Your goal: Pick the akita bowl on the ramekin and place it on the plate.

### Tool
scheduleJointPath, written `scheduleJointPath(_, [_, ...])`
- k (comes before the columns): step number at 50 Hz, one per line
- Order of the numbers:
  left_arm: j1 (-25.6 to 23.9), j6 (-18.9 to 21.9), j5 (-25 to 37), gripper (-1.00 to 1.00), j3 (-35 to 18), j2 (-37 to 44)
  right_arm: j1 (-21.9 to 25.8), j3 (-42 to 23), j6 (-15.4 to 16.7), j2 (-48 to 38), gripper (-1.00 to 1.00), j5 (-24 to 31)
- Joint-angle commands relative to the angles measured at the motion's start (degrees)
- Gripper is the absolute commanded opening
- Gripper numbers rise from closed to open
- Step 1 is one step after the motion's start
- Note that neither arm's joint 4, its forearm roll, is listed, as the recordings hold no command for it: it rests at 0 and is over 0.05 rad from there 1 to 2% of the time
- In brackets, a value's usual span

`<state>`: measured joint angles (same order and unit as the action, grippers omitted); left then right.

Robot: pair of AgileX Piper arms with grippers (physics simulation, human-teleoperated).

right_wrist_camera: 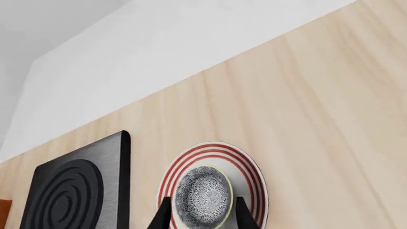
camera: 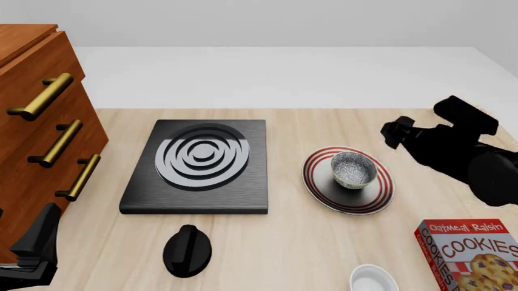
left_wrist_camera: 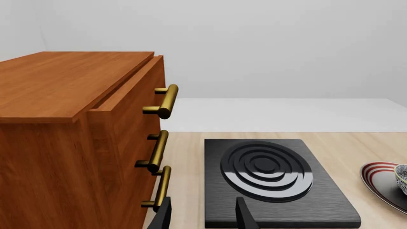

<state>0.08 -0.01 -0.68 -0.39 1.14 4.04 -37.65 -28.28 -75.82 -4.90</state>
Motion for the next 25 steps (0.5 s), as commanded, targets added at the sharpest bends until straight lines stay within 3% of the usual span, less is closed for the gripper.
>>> scheduleJointPath(1, [0.0, 0.0, 0.2, 1.0, 0.0, -0.2, 0.0, -1.3, 2.7, 23.6, 1.0, 15.8])
scheduleJointPath(14, [0.0, 0.0, 0.5, 1.0, 0.0, -0.6, 0.9, -5.1, 6.1, 47.3, 1.0, 34.6])
scheduleJointPath(19, [0.0, 0.0, 0.6, 1.0, 0.0, -0.7, 1.3, -3.9, 4.9, 53.7, 1.0, 38.4])
scheduleJointPath(25, [0.0, 0.0, 0.6, 1.0, 0.0, -0.7, 1.1, -3.1, 6.5, 61.8, 1.0, 43.9])
